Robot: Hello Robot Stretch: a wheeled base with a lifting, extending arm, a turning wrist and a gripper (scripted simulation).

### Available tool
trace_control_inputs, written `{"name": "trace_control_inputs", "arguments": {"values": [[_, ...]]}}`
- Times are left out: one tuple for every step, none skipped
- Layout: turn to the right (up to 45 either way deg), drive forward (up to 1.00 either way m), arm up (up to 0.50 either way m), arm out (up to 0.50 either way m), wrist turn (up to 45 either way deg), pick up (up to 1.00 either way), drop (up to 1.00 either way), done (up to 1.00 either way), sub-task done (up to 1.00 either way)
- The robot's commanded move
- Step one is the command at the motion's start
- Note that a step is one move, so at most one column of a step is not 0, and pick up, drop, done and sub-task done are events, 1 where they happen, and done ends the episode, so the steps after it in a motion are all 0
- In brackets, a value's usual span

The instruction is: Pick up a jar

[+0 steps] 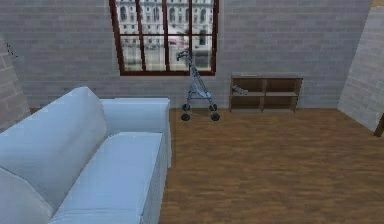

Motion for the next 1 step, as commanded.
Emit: {"name": "trace_control_inputs", "arguments": {"values": [[0.0, 0.0, 0.5, 0.0, 0.0, 0.0, 0.0, 0.0, 0.0]]}}
